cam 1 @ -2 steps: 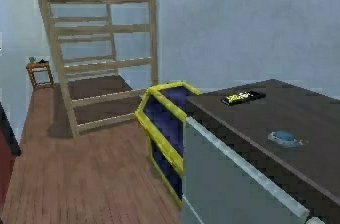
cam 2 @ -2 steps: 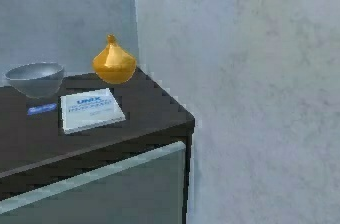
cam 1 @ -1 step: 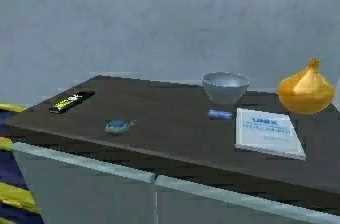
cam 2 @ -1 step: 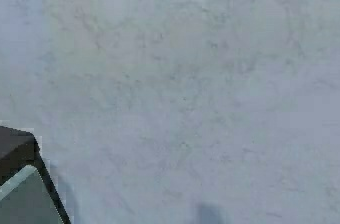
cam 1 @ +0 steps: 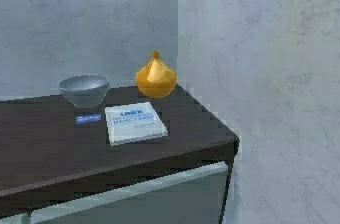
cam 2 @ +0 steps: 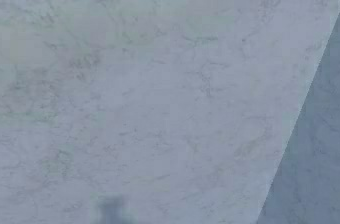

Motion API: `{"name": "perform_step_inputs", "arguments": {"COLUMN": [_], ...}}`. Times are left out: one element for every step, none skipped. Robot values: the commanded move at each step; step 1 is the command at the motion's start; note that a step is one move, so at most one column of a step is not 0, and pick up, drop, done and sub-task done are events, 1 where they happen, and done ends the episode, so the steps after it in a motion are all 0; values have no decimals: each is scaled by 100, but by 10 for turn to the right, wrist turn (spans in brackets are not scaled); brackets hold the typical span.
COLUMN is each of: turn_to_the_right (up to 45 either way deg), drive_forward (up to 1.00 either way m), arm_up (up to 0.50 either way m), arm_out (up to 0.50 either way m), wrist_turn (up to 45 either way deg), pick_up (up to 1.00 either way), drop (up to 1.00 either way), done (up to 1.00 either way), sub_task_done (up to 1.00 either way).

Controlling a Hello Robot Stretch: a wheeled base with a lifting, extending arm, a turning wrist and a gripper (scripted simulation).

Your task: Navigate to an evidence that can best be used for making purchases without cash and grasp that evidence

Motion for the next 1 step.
{"name": "perform_step_inputs", "arguments": {"turn_to_the_right": [0], "drive_forward": [5], "arm_up": [0], "arm_out": [0], "wrist_turn": [0], "pick_up": [0], "drop": [0], "done": [0], "sub_task_done": [0]}}
